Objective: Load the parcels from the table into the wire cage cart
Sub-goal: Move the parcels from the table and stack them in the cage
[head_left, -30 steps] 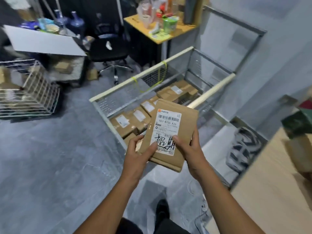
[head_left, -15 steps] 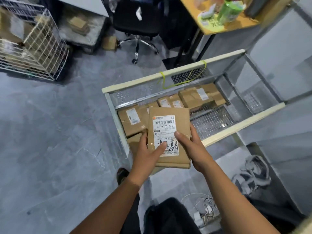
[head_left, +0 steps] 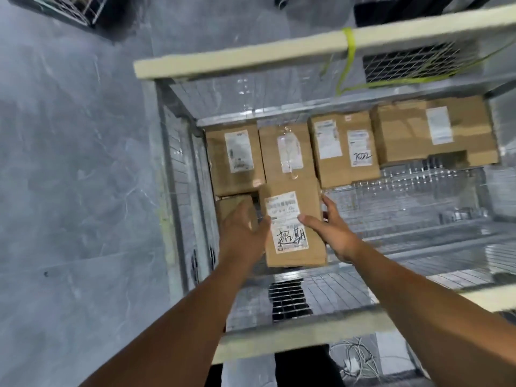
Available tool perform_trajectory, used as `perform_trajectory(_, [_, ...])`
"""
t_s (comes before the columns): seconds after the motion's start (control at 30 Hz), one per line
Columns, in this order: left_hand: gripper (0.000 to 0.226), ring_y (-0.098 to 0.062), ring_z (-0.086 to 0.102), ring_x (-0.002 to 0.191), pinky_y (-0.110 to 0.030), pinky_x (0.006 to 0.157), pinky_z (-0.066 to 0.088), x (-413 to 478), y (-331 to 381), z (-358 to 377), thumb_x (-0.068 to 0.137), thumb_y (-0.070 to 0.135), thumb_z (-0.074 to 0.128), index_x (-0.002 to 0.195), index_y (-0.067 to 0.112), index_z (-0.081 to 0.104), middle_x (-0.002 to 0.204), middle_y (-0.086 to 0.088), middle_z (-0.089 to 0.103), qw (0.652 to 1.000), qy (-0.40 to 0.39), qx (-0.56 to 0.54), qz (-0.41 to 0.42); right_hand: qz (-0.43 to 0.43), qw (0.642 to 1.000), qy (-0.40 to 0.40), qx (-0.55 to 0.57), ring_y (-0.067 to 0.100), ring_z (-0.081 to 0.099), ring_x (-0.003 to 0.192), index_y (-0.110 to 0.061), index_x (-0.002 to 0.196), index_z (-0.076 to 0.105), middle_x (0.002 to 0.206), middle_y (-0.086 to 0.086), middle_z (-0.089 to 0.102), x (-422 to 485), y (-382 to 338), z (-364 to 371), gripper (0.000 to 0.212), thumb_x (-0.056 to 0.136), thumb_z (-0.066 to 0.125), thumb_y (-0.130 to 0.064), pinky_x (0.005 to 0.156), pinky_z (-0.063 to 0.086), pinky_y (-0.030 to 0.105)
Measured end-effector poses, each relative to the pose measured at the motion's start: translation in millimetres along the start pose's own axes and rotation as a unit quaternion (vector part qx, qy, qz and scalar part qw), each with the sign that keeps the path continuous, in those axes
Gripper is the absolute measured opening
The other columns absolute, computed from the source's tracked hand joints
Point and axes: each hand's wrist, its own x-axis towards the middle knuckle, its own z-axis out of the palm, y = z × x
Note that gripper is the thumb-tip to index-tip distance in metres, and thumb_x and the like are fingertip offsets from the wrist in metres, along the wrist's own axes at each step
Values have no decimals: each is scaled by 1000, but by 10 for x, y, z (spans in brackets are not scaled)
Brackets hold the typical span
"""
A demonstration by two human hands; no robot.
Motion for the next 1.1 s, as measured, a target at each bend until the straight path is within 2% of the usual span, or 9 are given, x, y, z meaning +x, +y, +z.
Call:
perform_trajectory(0.23, [79,-33,32,149,-59,114,40,830,-672,784,90,57,56,158,44,18,165,-2,32,996,-8,79,-34,27,995,-86,-47,12,64,109,-34,163,14,131,-3,56,1089,813,60,104,88,83,-17,79,61,26])
perform_trajectory(0.43, [76,-33,-4,159,-51,126,1,1145,-949,1111,102,47,54,162,46,7,174,1,1,983,-47,175,1,36,991,-115,-61,13,70,107,-43,164,11,125,-13,57,1559,1179,-23,102,90,80,-25,80,63,31])
perform_trajectory(0.53, [75,-35,-8,158,-53,128,-1,1247,-995,1205,103,51,51,162,46,4,173,3,-4,975,-60,215,8,41,985,-132,-104,12,72,107,-40,164,12,127,-12,62,1656,1287,-12,91,97,73,-30,85,63,33])
perform_trajectory(0.63, [76,-39,-9,157,-56,127,-1,1351,-1013,1247,102,48,53,162,44,6,173,2,-4,961,-81,266,15,58,977,-146,-142,26,73,113,-27,158,30,126,1,71,1772,1351,10,76,97,72,-41,93,62,45])
perform_trajectory(0.7, [77,-40,-9,157,-57,127,-1,1397,-994,1241,102,44,56,162,43,8,173,1,-4,956,-86,281,14,67,974,-132,-174,25,74,109,-29,157,31,127,2,71,1777,1311,28,80,93,73,-48,94,61,48])
perform_trajectory(0.8, [75,-40,-5,157,-58,125,3,1334,-869,1130,102,43,56,163,41,12,173,-1,3,945,-92,313,28,73,970,-114,-204,23,68,112,-24,162,25,139,7,63,1601,1090,58,76,101,67,-39,91,58,39])
perform_trajectory(0.93, [74,-39,1,157,-62,124,13,1008,-523,801,102,58,46,163,39,10,173,0,4,919,-102,377,54,74,962,-33,-262,36,42,146,-23,168,8,168,10,31,1081,634,-31,92,100,58,-60,117,39,37])
perform_trajectory(1.0, [77,-40,0,158,-62,124,14,756,-333,594,101,64,44,164,38,8,173,0,4,918,-116,374,56,64,963,-10,-263,36,37,150,-24,168,11,171,11,24,703,428,-62,85,103,56,-55,114,42,25])
perform_trajectory(1.1, [79,-40,2,157,-59,125,11,368,-129,329,99,66,47,163,39,12,173,-1,6,915,-120,374,87,32,955,31,-293,37,33,153,-26,168,11,172,10,22,150,113,-94,84,102,57,-54,122,31,40])
